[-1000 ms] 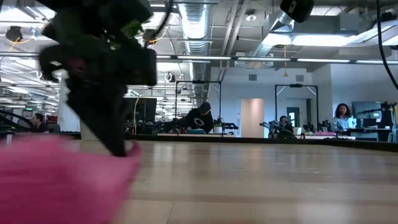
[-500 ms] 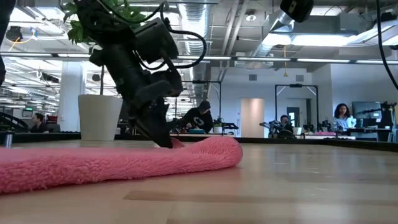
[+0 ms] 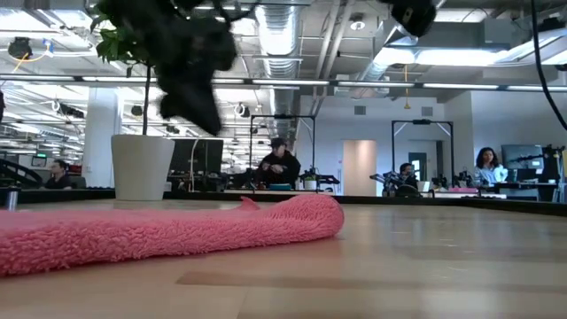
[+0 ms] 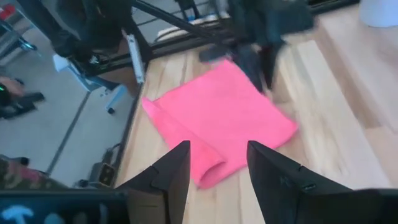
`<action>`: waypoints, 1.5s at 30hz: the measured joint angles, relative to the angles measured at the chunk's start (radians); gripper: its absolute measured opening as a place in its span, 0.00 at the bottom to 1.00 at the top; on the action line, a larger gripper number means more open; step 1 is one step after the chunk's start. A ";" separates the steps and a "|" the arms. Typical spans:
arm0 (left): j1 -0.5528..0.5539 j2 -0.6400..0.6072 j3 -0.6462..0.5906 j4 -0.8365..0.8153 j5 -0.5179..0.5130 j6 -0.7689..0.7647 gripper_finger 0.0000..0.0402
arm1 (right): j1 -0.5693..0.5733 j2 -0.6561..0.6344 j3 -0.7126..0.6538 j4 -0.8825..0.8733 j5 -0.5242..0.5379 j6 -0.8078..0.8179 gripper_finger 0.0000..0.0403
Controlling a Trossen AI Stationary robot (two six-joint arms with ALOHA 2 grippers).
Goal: Fold microfiber towels
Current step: Fold the pink cloth
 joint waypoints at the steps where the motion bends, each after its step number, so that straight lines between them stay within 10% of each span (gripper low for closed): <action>1: -0.016 -0.028 0.000 -0.061 -0.016 -0.045 0.15 | -0.007 0.017 0.000 0.013 0.000 -0.013 0.45; 11: -0.229 -0.271 -0.001 -0.436 -0.150 -0.615 0.15 | -0.063 0.279 0.000 0.254 -0.005 -0.148 0.45; 24: -0.451 -0.288 -0.001 -0.620 -0.126 -1.207 0.15 | -0.155 0.648 0.058 0.467 -0.052 -0.168 0.44; 45: -0.572 -0.287 -0.019 -0.671 -0.124 -1.431 0.15 | -0.181 0.987 0.245 0.471 0.002 -0.193 0.43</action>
